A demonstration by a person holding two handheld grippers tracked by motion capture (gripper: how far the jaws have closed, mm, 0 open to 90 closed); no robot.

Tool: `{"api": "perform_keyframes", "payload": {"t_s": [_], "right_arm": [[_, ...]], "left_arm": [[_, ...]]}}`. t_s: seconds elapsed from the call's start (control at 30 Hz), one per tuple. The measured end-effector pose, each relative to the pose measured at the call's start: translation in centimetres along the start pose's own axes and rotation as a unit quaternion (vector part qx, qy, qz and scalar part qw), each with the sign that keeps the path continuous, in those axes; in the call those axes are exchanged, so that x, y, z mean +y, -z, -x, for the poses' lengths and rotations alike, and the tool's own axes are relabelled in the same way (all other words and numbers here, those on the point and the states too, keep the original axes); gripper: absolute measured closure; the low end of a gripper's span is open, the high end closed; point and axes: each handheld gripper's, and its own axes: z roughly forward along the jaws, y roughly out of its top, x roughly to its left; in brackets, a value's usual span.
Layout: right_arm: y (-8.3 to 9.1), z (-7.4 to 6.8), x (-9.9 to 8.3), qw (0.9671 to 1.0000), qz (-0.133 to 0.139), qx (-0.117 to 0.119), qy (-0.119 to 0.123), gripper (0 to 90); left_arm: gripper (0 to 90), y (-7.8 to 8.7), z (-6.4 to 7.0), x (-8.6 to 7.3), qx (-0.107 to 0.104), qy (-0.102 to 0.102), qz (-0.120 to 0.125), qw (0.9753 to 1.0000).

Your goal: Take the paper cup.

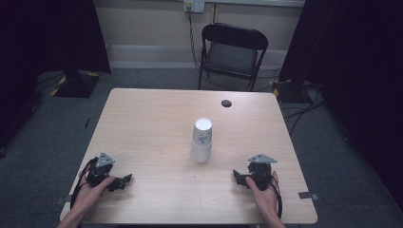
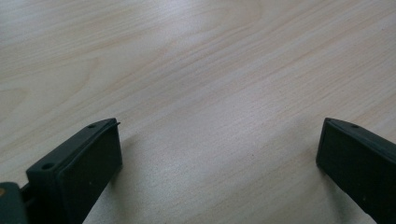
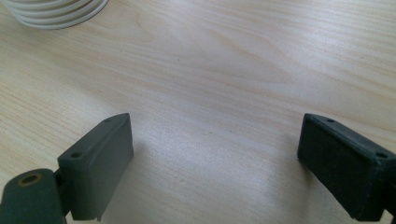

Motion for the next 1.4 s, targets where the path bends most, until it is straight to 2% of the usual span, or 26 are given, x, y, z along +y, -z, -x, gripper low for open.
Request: {"api": "perform_keyframes", "payload": {"t_s": [0.13,0.23,0.3,0.37,0.4,0.47,0.53,0.57,0.6,0.63,0.7,0.73,0.83,1.13,1.3,1.33,1.4], "right_arm": [[0.0,-0.1,0.0,0.9999,0.002,-0.006,-0.013,10.7],[-0.1,-0.2,0.1,1.0,0.0,-0.003,-0.008,11.6],[-0.2,-0.6,0.4,0.9998,-0.002,0.017,0.014,14.8],[-0.2,-0.9,0.5,0.9996,-0.003,0.023,0.017,15.7],[0.1,-1.5,0.8,0.9987,0.007,0.039,0.031,17.0],[0.6,-2.0,1.1,0.998,0.022,0.043,0.041,17.5],[0.9,-2.1,1.4,0.9979,0.03,0.045,0.036,19.6],[1.2,-2.0,2.0,0.9974,0.039,0.055,0.023,19.5],[1.7,-2.0,2.7,0.9961,0.066,0.056,0.021,19.8],[1.7,-2.0,2.7,0.9961,0.066,0.056,0.021,19.8],[2.3,-2.1,3.3,0.9948,0.084,0.052,0.025,19.2],[2.6,-2.0,3.6,0.9939,0.088,0.061,0.027,20.8],[2.7,-2.0,3.9,0.9929,0.092,0.069,0.029,20.0],[3.9,-3.2,6.8,0.9844,0.132,0.106,0.047,19.8],[4.2,-3.7,8.0,0.9814,0.136,0.123,0.057,19.7],[4.2,-3.9,8.6,0.9803,0.129,0.136,0.062,19.5],[4.3,-4.0,9.2,0.979,0.127,0.145,0.066,18.2]], "left_arm": [[0.0,-0.1,0.1,0.1,0.001,0.003,0.002,1.0],[0.0,-0.1,0.1,0.1,0.001,0.003,0.002,1.0],[0.0,-0.2,0.1,0.1,0.001,0.003,0.002,1.0],[0.0,-0.2,0.1,0.1,0.001,0.003,0.001,1.0],[0.0,-0.2,0.1,0.2,0.004,0.004,0.001,1.0],[0.0,-0.3,0.2,0.3,0.006,0.008,0.001,0.9999],[0.0,-0.4,0.3,0.4,0.008,0.01,0.001,0.9999],[0.0,-0.5,0.3,0.5,0.01,0.01,0.0,0.9999],[0.0,-0.6,0.3,0.5,0.01,0.01,0.0,0.9999],[0.0,-0.6,0.4,0.6,0.01,0.012,0.002,0.9999],[0.0,-0.6,0.4,0.6,0.01,0.013,0.002,0.9999],[0.0,-0.6,0.4,0.6,0.01,0.011,0.0,0.9999],[0.0,-0.6,0.4,0.6,0.01,0.01,0.0,0.9999],[0.1,-0.6,0.4,0.5,0.01,0.008,0.002,0.9999],[0.1,-0.6,0.4,0.5,0.01,0.008,0.002,0.9999],[0.1,-0.6,0.4,0.5,0.01,0.008,0.002,0.9999],[0.0,-0.6,0.4,0.5,0.01,0.008,0.002,0.9999]]}}
